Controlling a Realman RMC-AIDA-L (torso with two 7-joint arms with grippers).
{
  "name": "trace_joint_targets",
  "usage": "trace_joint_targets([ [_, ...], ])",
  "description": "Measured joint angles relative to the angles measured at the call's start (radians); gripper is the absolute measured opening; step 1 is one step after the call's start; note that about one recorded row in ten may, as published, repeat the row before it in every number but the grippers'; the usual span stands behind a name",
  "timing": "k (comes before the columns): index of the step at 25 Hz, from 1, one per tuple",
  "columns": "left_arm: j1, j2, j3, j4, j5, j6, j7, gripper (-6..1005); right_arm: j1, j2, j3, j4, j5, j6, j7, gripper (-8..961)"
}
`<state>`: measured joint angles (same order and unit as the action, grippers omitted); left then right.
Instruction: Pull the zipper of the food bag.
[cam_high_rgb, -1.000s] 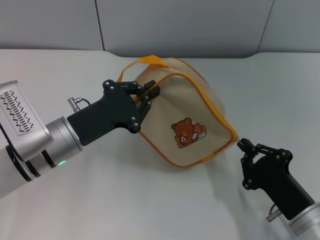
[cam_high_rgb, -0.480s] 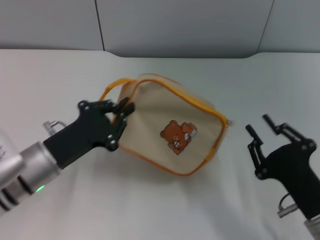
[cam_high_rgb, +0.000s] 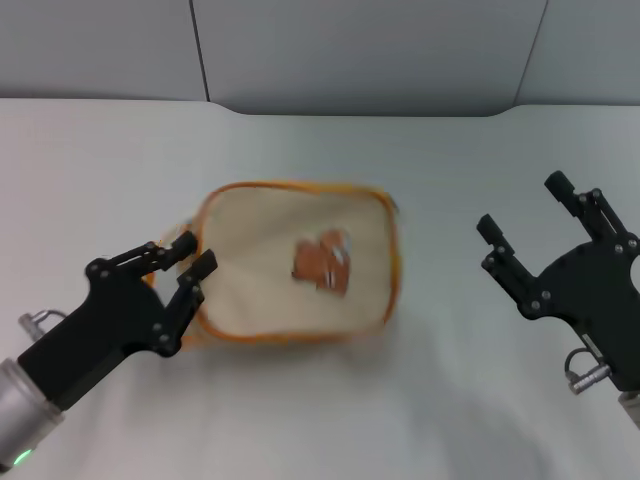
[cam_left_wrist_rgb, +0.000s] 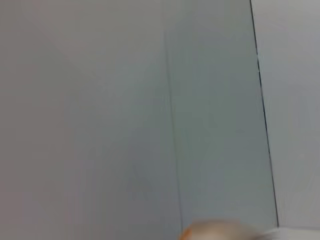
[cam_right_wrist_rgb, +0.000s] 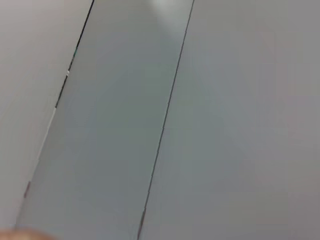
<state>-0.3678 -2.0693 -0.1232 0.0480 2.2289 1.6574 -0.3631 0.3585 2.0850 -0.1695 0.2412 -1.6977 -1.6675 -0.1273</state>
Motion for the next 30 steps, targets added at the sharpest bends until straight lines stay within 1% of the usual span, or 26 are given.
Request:
trace_joint_targets([
  [4,0.016,0.003,0.0,0.018,0.0,0.057,-0.014,235,0.008,-0.002,-0.001,-0.027,-0.038,-0.006,0.07,720],
  [5,0.024,0.006,0.001,0.047,0.0,0.103,-0.051,263,0.015,-0.003,-0.001,-0.074,-0.071,-0.019,0.164,740],
  [6,0.024,0.006,0.001,0.047,0.0,0.103,-0.051,292,0.018,-0.003,-0.001,-0.099,-0.089,-0.027,0.217,761],
  [7,0.025,0.009,0.01,0.091,0.003,0.158,-0.116,320,0.023,-0.003,-0.001,-0.133,-0.111,-0.037,0.275,782],
  [8,0.025,0.009,0.01,0.091,0.003,0.158,-0.116,348,0.023,-0.003,-0.001,-0.133,-0.111,-0.037,0.275,793],
  [9,0.021,0.011,0.027,0.118,0.009,0.193,-0.157,376,0.029,-0.003,-0.001,-0.17,-0.144,-0.048,0.34,804],
  [10,0.013,0.016,0.084,0.163,0.018,0.243,-0.216,404,0.045,-0.004,-0.001,-0.246,-0.222,-0.071,0.473,816],
  [11,0.013,0.016,0.084,0.163,0.018,0.243,-0.216,443,0.057,-0.003,-0.001,-0.295,-0.275,-0.086,0.547,827],
  [12,0.006,0.019,0.141,0.187,0.019,0.264,-0.245,482,0.071,-0.003,-0.001,-0.345,-0.328,-0.101,0.624,838],
  [13,0.0,0.022,0.189,0.207,0.02,0.279,-0.267,521,0.071,-0.003,-0.001,-0.345,-0.328,-0.101,0.624,838],
  [14,-0.004,0.023,0.228,0.219,0.02,0.285,-0.28,560,0.087,-0.004,-0.001,-0.397,-0.384,-0.123,0.7,838],
  [15,-0.009,0.024,0.296,0.245,0.02,0.287,-0.3,599,0.115,-0.004,-0.001,-0.485,-0.483,-0.168,0.823,838],
  [16,-0.011,0.022,0.332,0.263,0.022,0.286,-0.309,638,0.129,-0.005,-0.001,-0.522,-0.533,-0.194,0.866,838],
  [17,-0.011,0.022,0.332,0.263,0.022,0.286,-0.309,673,0.129,-0.005,-0.001,-0.522,-0.533,-0.194,0.866,838],
  [18,-0.012,0.02,0.357,0.274,0.022,0.285,-0.314,707,0.141,-0.005,-0.001,-0.551,-0.57,-0.216,0.895,838],
  [20,-0.014,0.015,0.43,0.31,0.022,0.282,-0.331,776,0.174,-0.006,-0.002,-0.614,-0.665,-0.269,0.96,838],
  [21,-0.014,0.015,0.436,0.312,0.021,0.282,-0.332,811,0.183,-0.006,-0.008,-0.626,-0.69,-0.276,0.977,838],
  [24,-0.014,0.015,0.438,0.314,0.019,0.28,-0.333,811,0.193,-0.006,-0.029,-0.634,-0.708,-0.281,0.996,838],
  [25,-0.014,0.015,0.437,0.314,0.018,0.279,-0.333,811,0.195,-0.006,-0.057,-0.635,-0.709,-0.278,1.0,838],
  [30,-0.01,0.013,0.429,0.315,0.013,0.274,-0.328,811,0.195,-0.004,-0.076,-0.632,-0.708,-0.267,0.998,838],
])
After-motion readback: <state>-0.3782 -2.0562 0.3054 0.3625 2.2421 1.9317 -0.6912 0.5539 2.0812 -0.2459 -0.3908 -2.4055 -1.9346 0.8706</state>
